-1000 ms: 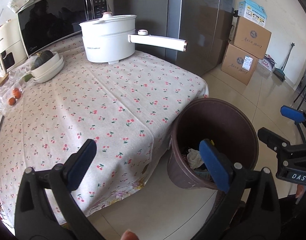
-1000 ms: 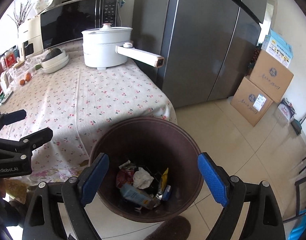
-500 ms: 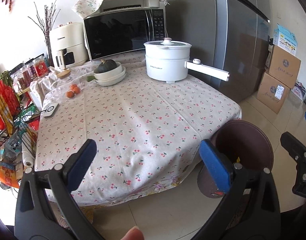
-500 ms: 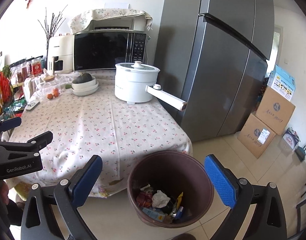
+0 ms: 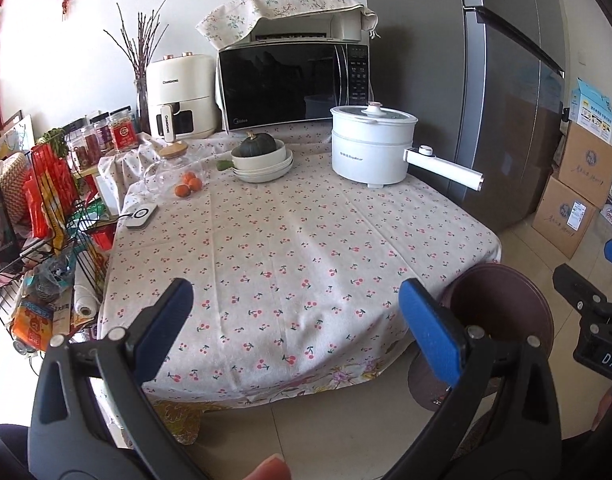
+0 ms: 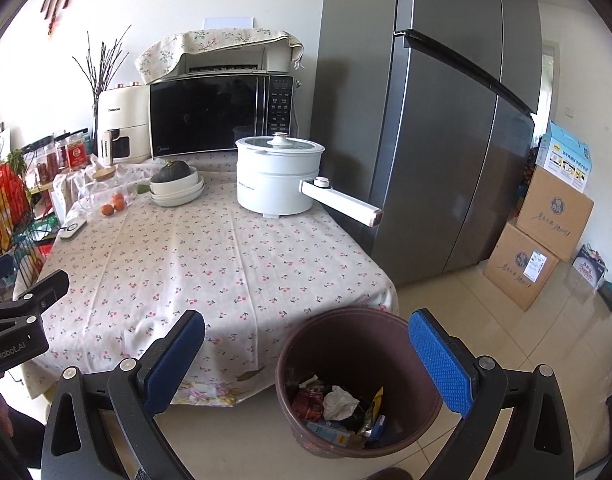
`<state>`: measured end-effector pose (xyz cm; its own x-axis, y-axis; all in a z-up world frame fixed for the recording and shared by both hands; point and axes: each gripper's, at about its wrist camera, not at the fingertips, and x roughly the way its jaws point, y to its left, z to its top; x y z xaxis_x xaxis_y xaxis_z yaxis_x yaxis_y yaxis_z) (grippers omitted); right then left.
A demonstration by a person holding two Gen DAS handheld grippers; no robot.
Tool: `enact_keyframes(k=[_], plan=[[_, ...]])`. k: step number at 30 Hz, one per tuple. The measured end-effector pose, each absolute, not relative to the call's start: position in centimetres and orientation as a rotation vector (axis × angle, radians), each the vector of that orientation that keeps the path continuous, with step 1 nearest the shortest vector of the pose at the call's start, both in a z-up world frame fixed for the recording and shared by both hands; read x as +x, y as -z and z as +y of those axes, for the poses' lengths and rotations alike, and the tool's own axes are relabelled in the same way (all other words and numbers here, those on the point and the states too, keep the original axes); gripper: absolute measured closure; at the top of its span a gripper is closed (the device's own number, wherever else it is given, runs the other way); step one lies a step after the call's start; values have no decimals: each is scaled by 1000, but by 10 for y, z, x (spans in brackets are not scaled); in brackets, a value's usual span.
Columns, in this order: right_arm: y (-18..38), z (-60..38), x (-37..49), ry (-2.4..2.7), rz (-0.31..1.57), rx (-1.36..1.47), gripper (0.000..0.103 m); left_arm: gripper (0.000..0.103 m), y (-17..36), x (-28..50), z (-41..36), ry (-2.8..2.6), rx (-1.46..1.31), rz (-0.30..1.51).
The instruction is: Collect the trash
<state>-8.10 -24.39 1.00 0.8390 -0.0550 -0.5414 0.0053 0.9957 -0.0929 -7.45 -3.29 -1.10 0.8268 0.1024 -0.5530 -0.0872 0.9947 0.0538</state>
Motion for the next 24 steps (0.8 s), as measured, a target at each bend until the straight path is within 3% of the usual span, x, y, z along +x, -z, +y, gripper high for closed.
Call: enact_keyframes(k=[24], plan=[[-10,-244,-77,38,559,-89,0,1,13,-69,-41,-63,35,590]])
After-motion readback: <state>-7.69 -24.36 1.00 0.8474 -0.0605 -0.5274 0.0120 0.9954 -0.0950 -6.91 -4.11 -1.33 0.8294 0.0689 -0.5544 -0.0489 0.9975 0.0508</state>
